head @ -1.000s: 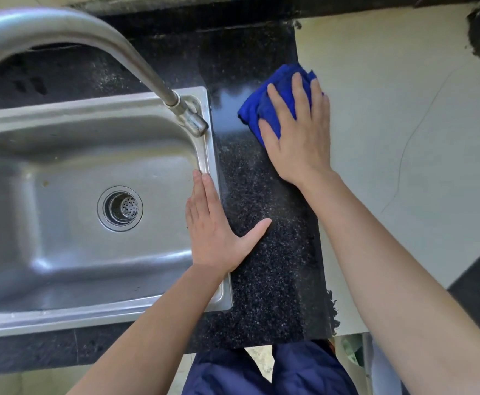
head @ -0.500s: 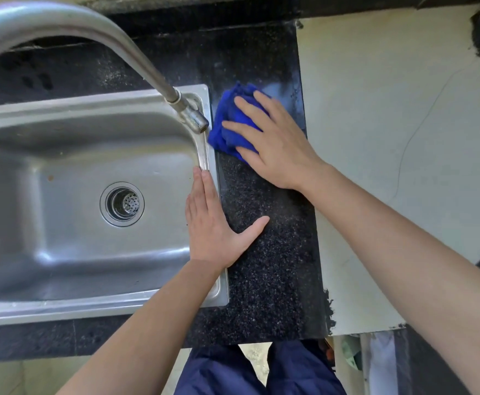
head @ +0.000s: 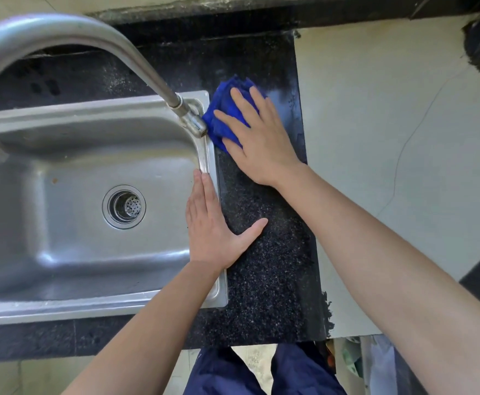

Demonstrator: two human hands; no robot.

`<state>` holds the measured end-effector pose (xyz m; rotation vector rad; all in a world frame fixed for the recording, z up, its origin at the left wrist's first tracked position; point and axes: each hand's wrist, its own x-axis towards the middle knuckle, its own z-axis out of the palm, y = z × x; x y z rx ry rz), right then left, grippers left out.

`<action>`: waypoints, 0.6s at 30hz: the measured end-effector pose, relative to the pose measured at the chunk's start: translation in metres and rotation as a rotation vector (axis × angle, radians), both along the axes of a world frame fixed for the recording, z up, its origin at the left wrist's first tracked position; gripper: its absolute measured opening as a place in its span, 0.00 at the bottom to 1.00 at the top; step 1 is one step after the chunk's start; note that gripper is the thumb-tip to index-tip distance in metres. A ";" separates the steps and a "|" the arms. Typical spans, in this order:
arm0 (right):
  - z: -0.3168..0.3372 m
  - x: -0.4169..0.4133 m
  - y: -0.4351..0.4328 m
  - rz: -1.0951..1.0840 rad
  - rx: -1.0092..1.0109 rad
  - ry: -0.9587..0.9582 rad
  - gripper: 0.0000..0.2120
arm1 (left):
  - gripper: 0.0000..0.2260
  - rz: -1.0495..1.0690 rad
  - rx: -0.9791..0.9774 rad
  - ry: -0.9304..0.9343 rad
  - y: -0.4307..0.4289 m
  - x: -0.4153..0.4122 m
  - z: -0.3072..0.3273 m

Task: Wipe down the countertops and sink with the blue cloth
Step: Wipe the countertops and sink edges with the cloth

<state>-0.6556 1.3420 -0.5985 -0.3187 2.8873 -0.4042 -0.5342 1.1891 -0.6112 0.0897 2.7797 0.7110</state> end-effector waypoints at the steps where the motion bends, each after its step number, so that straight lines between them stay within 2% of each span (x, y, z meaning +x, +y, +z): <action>1: 0.000 -0.001 0.001 0.009 0.005 -0.015 0.25 | 0.56 0.003 0.002 0.000 0.000 0.000 0.000; 5: 0.006 -0.046 0.011 0.045 0.073 -0.022 0.27 | 0.56 0.007 0.005 -0.013 0.000 0.000 0.000; 9: 0.010 -0.080 0.061 -0.078 0.131 -0.024 0.28 | 0.57 -0.002 0.001 -0.016 -0.001 0.001 0.000; 13: 0.000 -0.064 0.044 -0.208 0.131 0.021 0.27 | 0.56 0.005 0.017 -0.006 -0.001 0.000 0.000; 18: -0.001 -0.024 0.006 -0.124 0.094 0.004 0.26 | 0.54 0.014 0.023 0.021 -0.002 0.002 -0.003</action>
